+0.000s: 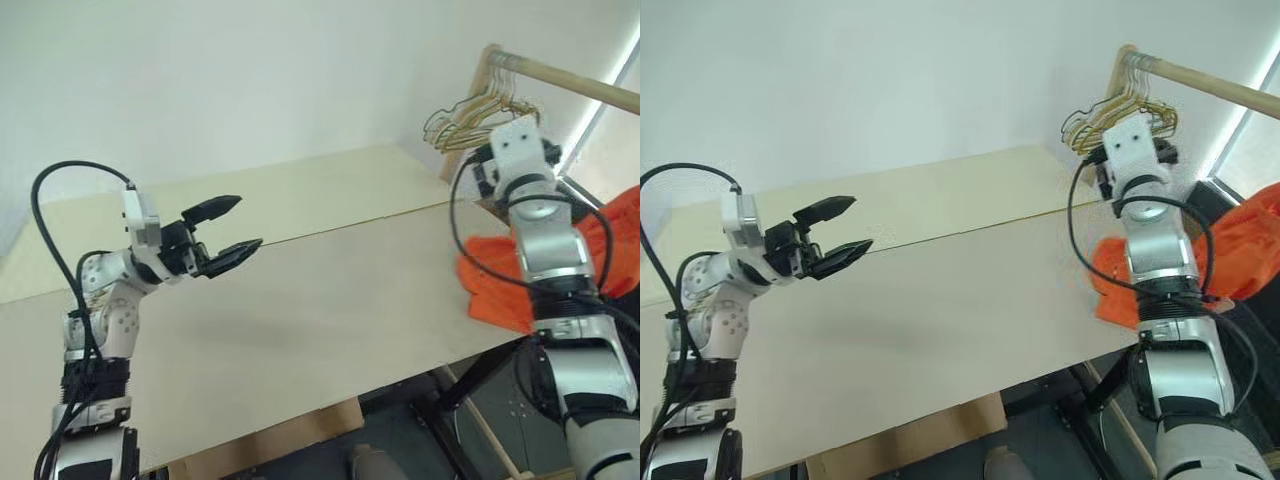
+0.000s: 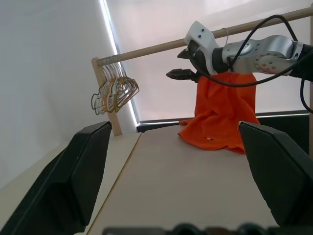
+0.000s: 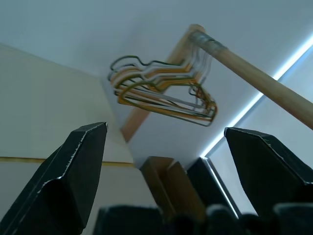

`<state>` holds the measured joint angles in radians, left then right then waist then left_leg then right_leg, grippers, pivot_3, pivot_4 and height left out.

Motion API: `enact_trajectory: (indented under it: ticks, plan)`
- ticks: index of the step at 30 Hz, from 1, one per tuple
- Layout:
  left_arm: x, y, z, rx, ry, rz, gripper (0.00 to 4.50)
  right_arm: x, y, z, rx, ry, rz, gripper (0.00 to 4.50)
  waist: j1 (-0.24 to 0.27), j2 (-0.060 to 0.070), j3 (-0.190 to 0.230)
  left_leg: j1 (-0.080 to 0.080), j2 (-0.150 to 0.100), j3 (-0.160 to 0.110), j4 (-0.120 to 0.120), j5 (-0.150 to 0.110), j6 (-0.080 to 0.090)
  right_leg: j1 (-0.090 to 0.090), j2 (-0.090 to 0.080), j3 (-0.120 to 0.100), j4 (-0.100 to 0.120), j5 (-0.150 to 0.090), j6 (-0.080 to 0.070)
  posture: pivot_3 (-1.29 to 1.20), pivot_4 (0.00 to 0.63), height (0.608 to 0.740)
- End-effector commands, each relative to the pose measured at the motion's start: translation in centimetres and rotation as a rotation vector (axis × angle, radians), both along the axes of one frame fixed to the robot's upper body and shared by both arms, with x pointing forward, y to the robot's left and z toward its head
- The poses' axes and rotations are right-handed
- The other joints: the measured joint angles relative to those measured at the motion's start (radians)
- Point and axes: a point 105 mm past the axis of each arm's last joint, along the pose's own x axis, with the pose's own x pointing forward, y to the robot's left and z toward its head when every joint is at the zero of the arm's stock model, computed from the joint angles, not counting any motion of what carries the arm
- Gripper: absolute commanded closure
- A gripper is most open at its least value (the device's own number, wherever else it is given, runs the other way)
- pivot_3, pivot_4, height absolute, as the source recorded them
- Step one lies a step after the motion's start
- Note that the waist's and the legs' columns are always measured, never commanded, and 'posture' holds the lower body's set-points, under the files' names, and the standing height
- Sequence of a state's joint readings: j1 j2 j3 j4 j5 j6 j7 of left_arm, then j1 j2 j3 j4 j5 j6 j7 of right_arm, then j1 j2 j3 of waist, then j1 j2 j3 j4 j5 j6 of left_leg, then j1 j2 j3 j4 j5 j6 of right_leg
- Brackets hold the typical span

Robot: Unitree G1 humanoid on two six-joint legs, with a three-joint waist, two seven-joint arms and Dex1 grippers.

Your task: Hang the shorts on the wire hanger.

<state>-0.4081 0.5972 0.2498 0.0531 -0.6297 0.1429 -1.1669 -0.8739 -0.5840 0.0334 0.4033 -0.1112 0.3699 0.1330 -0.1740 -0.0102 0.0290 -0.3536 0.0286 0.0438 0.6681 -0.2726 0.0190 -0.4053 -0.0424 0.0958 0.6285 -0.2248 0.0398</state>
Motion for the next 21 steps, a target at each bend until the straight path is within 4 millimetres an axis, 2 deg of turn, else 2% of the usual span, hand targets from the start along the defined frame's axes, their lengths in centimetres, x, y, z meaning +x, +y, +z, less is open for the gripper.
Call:
enact_trajectory:
  ticks: [1, 10, 13, 17, 21]
  plan:
    - [-0.8, 1.3, 0.9, 0.038, -0.024, 0.066, 0.00, -0.8, 3.9, 0.4, -0.018, 0.010, 0.253, 0.05, 0.026, -0.001, 0.000, 0.000, 0.000, 0.000, 0.000, 0.000, 0.001, 0.000, 0.000, 0.000, -0.001, 0.000, 0.000, 0.06, 0.000, 0.740]
    - [-2.2, 2.5, -1.5, 0.100, 0.039, 0.178, 0.00, -4.8, 9.0, -4.1, -0.211, 0.159, 0.692, 0.05, 0.140, -0.003, 0.001, -0.001, 0.001, 0.002, 0.000, -0.002, 0.003, -0.001, -0.001, -0.003, -0.002, 0.000, 0.000, 0.12, 0.000, 0.740]
    - [-2.6, 2.8, -2.8, 0.152, 0.102, 0.197, 0.00, -5.7, 9.7, -5.6, -0.266, 0.194, 0.766, 0.05, 0.162, -0.004, 0.001, -0.001, 0.001, 0.005, 0.000, -0.002, 0.002, -0.002, -0.001, -0.003, -0.002, 0.000, -0.001, 0.14, 0.000, 0.740]
    - [-2.9, 3.4, -4.2, 0.205, 0.170, 0.233, 0.00, -6.0, 9.9, -6.9, -0.328, 0.208, 0.780, 0.05, 0.177, -0.006, 0.001, 0.000, 0.001, 0.011, 0.000, -0.002, 0.002, -0.002, 0.000, -0.003, -0.001, 0.000, -0.001, 0.14, 0.000, 0.740]
    - [-4.1, 3.6, -5.4, 0.258, 0.247, 0.180, 0.00, -6.4, 9.8, -8.4, -0.397, 0.233, 0.799, 0.05, 0.187, -0.008, 0.001, 0.000, 0.002, 0.012, 0.000, -0.002, 0.002, -0.003, 0.000, -0.005, 0.000, -0.002, -0.004, 0.15, 0.000, 0.740]
